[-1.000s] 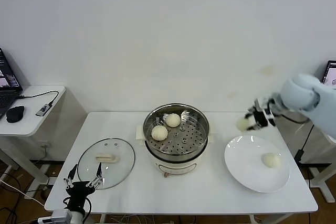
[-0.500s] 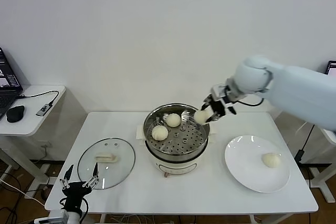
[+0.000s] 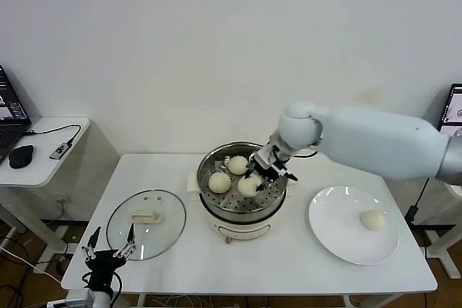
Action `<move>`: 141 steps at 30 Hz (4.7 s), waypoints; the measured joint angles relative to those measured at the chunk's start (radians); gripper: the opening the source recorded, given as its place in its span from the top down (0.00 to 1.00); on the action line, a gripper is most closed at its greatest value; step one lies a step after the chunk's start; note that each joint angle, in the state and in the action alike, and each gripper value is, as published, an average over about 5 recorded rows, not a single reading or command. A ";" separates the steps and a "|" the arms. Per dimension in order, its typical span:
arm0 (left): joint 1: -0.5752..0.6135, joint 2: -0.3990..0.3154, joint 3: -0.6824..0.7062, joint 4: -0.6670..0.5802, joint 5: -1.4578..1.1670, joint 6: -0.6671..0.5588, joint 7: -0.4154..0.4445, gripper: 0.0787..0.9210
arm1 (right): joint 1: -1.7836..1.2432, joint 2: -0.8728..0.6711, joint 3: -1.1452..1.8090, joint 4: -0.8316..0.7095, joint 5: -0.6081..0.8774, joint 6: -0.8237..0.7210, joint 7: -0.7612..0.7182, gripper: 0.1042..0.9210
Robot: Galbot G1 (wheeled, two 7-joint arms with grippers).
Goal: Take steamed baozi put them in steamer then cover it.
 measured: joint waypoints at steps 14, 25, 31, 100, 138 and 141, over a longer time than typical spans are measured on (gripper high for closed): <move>-0.002 0.000 -0.006 0.009 -0.002 -0.005 -0.002 0.12 | -0.006 0.051 -0.034 -0.021 -0.082 0.145 -0.018 0.55; -0.002 0.000 -0.006 0.010 -0.002 -0.005 -0.002 0.12 | 0.006 0.044 -0.035 -0.022 -0.100 0.180 -0.024 0.34; -0.005 0.006 -0.011 0.009 -0.002 -0.006 -0.002 0.12 | 0.027 0.012 -0.015 -0.006 -0.070 0.149 -0.023 0.15; 0.000 0.030 0.002 0.030 0.013 -0.014 0.000 0.12 | -0.870 -0.474 0.883 -0.290 -0.458 -0.186 -0.072 0.12; -0.011 0.030 0.012 0.034 0.015 -0.013 0.000 0.12 | -0.721 -0.500 0.762 -0.227 -0.385 -0.274 -0.103 0.46; -0.016 0.031 0.017 0.034 0.016 -0.012 0.000 0.12 | -0.618 -0.511 0.678 -0.191 -0.327 -0.295 -0.104 0.45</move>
